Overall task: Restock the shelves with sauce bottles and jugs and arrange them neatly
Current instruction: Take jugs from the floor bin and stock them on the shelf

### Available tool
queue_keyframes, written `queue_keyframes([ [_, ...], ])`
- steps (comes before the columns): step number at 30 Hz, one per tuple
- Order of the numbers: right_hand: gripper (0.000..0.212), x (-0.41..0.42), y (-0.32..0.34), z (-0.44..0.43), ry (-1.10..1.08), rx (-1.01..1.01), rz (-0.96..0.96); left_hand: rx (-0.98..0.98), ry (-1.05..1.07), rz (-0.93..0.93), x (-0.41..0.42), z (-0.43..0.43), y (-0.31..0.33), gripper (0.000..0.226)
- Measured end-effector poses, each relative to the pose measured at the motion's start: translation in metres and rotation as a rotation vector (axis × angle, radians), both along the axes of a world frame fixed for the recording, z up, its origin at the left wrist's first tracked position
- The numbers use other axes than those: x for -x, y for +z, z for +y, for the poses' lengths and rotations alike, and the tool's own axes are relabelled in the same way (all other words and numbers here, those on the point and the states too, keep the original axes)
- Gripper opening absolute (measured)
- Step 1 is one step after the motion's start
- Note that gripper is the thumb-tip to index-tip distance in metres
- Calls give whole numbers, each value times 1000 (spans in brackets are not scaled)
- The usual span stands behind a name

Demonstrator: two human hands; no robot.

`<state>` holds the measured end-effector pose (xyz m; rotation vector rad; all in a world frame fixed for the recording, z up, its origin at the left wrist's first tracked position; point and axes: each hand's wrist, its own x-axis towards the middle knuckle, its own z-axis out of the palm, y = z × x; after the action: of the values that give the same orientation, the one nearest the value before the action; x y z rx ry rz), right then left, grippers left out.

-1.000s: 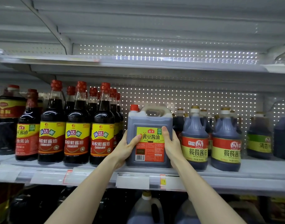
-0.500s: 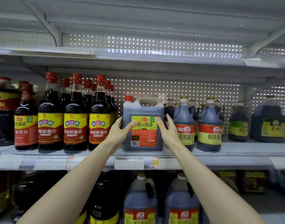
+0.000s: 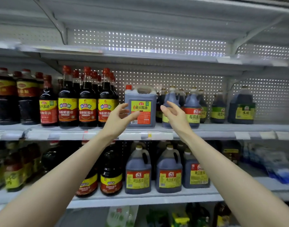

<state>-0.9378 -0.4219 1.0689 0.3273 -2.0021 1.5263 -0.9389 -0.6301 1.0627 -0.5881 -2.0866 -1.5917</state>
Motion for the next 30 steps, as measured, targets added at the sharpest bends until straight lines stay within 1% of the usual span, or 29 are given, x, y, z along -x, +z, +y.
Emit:
queue_keyframes([
  [4,55,-44,-14,14,45,-11,-38,-23,15,-4,-53,12,-15,63],
  [9,53,-104,-32,33,73,11,-36,-38,-13,-18,-111,35,-32,56],
  [13,50,-141,-53,50,72,-1,-67,-17,-31,-47,-146,52,-58,56],
  [17,49,-172,-75,63,76,6,-116,-13,-40,-86,-169,63,-82,49],
  [23,49,-182,-102,58,79,-1,-175,-21,-17,-142,-186,53,-108,55],
  [26,48,-178,-107,35,121,2,-183,-7,25,-152,-190,28,-113,62],
  [30,45,-172,-110,-11,192,15,-199,-7,98,-164,-196,-17,-117,66],
])
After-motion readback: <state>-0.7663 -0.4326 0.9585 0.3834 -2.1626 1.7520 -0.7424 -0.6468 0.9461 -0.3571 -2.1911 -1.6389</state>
